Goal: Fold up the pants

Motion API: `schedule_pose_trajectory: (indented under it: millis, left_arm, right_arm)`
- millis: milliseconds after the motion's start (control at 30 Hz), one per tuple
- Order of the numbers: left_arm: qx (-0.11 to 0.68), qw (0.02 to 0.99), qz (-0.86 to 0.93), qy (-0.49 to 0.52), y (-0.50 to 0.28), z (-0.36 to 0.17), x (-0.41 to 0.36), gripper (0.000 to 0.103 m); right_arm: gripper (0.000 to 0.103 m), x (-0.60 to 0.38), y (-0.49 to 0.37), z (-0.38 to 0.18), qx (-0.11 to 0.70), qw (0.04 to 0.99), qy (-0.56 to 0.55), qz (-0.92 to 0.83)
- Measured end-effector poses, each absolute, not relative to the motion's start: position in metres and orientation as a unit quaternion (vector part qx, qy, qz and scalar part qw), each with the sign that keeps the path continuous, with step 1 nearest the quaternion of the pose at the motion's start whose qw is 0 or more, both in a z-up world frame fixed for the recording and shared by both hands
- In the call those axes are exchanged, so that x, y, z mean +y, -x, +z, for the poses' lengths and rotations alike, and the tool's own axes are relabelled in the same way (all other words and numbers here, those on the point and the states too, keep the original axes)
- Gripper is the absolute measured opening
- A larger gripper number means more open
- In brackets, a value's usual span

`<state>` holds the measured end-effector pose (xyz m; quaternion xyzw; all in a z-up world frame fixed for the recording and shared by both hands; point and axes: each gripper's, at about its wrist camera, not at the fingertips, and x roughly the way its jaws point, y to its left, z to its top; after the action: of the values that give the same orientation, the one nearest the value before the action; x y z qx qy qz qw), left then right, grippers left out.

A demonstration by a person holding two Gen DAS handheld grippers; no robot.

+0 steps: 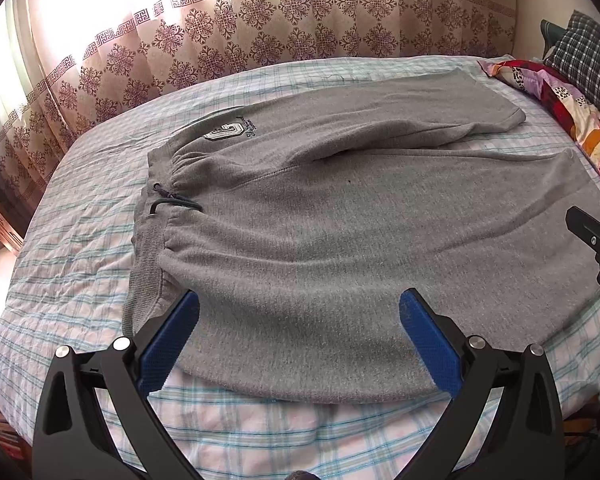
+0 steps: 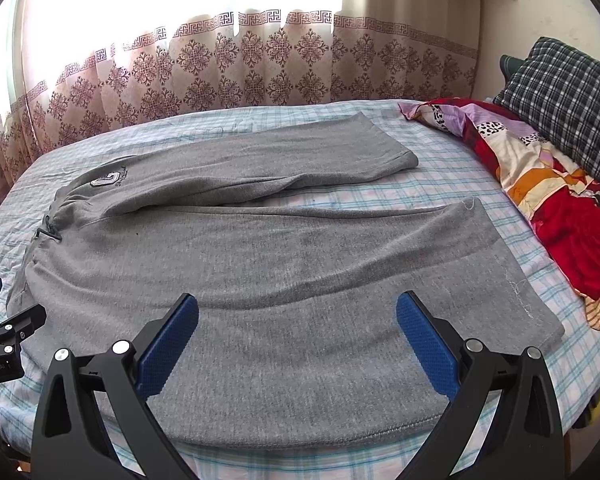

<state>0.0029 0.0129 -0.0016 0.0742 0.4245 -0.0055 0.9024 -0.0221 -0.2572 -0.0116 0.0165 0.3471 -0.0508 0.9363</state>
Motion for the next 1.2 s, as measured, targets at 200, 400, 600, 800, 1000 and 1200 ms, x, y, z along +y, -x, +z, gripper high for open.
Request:
schedule_pose_trajectory:
  millis: [200, 400, 600, 800, 1000, 1200]
  left_arm:
    - [0.435, 0.900, 0.000, -0.027, -0.013, 0.008, 0.037, 0.101]
    - [0.442, 0.897, 0.022, -0.023, -0.030, 0.009, 0.058, 0.101]
    - [0.454, 0.890, 0.024, -0.037, -0.049, -0.001, 0.060, 0.101]
    - [0.475, 0.879, 0.005, -0.044, -0.065, -0.016, 0.049, 0.101]
    - [0.491, 0.871, -0.007, -0.024, -0.090, -0.020, 0.049, 0.101]
    - [0.495, 0.868, 0.012, -0.020, -0.125, -0.022, 0.063, 0.101]
  right_arm:
    - [0.098, -0.272, 0.020, 0.000, 0.341, 0.937, -0.036, -0.060]
    - [0.098, -0.286, 0.008, 0.000, 0.356, 0.931, -0.037, -0.068]
    - [0.098, -0.288, -0.010, -0.019, 0.392, 0.917, -0.037, -0.055]
    - [0.098, -0.290, -0.039, -0.024, 0.407, 0.911, -0.042, -0.040]
    - [0.098, -0.292, -0.071, -0.018, 0.403, 0.913, -0.039, -0.039]
    - [0.098, -0.293, -0.104, -0.018, 0.409, 0.911, -0.041, -0.039]
